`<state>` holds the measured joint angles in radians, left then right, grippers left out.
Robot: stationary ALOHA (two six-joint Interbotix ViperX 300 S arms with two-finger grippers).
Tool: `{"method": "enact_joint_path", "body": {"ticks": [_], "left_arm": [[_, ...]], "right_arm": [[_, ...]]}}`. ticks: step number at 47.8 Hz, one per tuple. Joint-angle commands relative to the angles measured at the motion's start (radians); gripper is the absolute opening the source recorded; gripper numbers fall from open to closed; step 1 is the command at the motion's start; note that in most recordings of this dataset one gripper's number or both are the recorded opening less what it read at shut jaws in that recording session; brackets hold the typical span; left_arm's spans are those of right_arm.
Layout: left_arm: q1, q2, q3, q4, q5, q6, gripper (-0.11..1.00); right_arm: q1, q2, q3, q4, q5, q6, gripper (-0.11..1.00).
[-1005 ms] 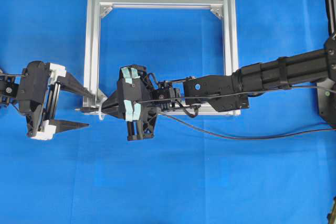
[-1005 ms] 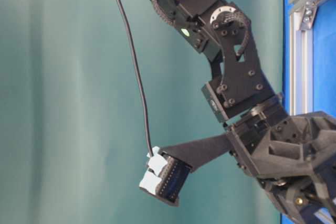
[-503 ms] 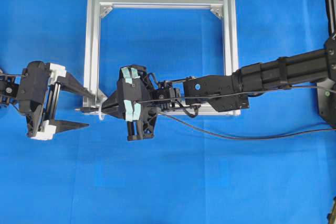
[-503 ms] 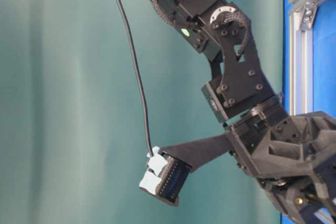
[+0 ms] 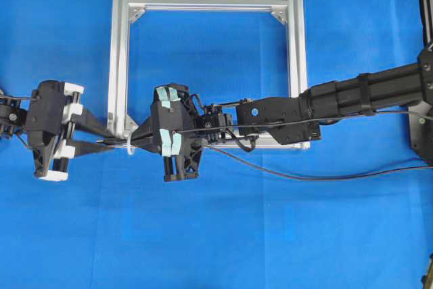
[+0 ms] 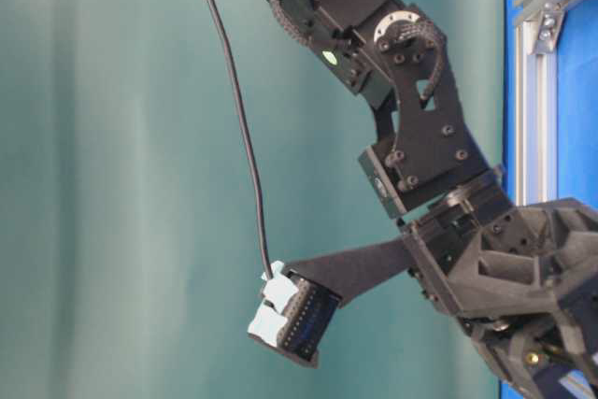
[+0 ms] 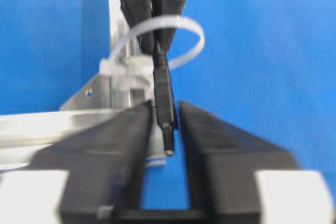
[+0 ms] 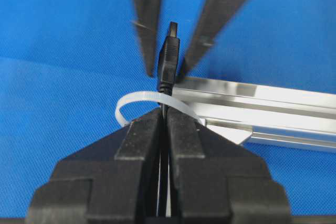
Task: Insert the wire through the string loop located on the left side.
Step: 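Open the left gripper and close it on the protruding USB plug, then open the right gripper and pull the cable left with the left gripper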
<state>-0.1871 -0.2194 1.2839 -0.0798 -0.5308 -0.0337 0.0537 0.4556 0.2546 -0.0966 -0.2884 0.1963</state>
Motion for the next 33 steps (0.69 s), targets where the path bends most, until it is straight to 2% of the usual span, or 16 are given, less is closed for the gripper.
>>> {"method": "enact_joint_path", "body": {"ticks": [1, 23, 25, 28, 33], "left_arm": [[-0.003, -0.005, -0.012, 0.002, 0.006, 0.002, 0.08], [-0.002, -0.011, -0.011, 0.002, 0.011, 0.003, 0.07], [-0.002, -0.011, -0.011, 0.002, 0.011, 0.003, 0.07], [-0.002, -0.011, -0.011, 0.002, 0.012, 0.003, 0.07], [-0.002, -0.014, -0.012, 0.002, 0.02, 0.003, 0.07]], "right_arm": [[-0.002, -0.021, -0.021, -0.002, -0.009, -0.002, 0.0], [-0.002, -0.021, -0.021, -0.018, -0.005, -0.005, 0.01], [-0.002, -0.021, -0.02, -0.018, -0.005, -0.003, 0.06], [-0.002, -0.021, -0.018, -0.017, -0.003, 0.0, 0.19], [-0.002, -0.026, -0.009, -0.015, 0.002, 0.002, 0.48]]}}
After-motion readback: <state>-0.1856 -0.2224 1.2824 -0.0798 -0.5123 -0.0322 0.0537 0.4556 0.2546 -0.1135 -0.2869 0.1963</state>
